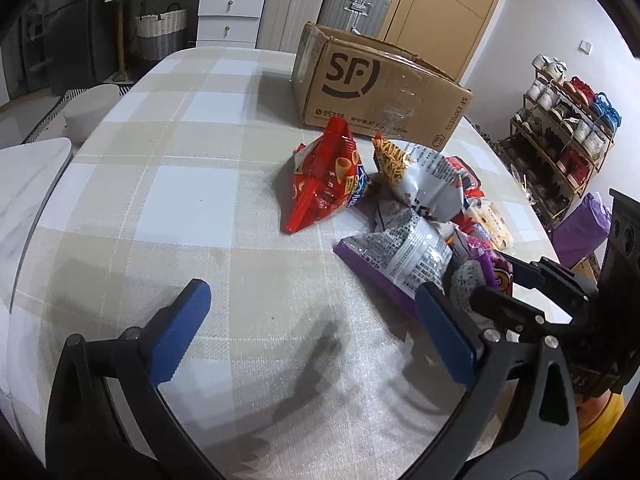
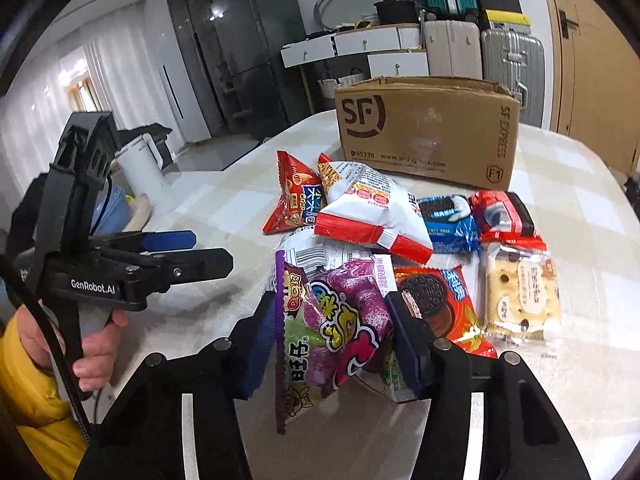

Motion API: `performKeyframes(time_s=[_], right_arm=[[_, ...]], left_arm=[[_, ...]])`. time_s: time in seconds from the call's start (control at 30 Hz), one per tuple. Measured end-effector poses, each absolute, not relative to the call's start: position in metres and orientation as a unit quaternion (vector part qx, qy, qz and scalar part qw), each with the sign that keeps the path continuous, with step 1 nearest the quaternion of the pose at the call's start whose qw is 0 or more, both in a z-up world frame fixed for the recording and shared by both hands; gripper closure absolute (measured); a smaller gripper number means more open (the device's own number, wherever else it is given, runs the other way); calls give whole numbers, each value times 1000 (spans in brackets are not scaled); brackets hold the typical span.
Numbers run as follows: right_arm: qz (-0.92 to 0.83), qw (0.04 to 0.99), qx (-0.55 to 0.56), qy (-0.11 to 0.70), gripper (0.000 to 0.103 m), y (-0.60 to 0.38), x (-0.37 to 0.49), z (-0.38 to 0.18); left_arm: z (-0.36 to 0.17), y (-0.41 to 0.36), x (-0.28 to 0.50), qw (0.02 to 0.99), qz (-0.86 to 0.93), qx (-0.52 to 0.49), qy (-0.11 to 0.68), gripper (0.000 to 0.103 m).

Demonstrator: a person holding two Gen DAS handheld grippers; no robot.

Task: Organize snacks
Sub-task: 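Grasp the purple-pink candy bag with the right gripper, then grasp the white-purple chip bag with the left gripper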

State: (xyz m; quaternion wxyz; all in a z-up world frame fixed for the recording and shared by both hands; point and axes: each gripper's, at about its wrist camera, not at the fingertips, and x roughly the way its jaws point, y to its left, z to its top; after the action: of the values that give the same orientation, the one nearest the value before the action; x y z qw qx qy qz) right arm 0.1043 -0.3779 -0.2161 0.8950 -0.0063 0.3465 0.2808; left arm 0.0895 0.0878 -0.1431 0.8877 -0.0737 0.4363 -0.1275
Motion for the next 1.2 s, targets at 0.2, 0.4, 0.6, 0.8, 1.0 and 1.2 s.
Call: performKeyframes(time_s=[0.2,0.4,0.6,0.8,1.0,1.2], right_arm=[[301,896,30,325,50,-394,95,-207],[309,896,93,306,50,-424,93,-200],[303,898,131,292,50,-456,97,-200],[307,894,157,285,50,-471,98,-204],[310,886,187,289,50,-482,106,-210],[316,885,187,287,50,-482,103,-210]], left_arm=[[-137,81,82,889,-134,-66,434,2],[-133,61,82,888,-147,-39,434,2],[-132,31,93,878,-183,4,442,1],[-136,6,116,868,-202,30,452,2],[-146,-8,131,861,-214,40,459,2],[-154,-15,135,858,-212,47,465,2]])
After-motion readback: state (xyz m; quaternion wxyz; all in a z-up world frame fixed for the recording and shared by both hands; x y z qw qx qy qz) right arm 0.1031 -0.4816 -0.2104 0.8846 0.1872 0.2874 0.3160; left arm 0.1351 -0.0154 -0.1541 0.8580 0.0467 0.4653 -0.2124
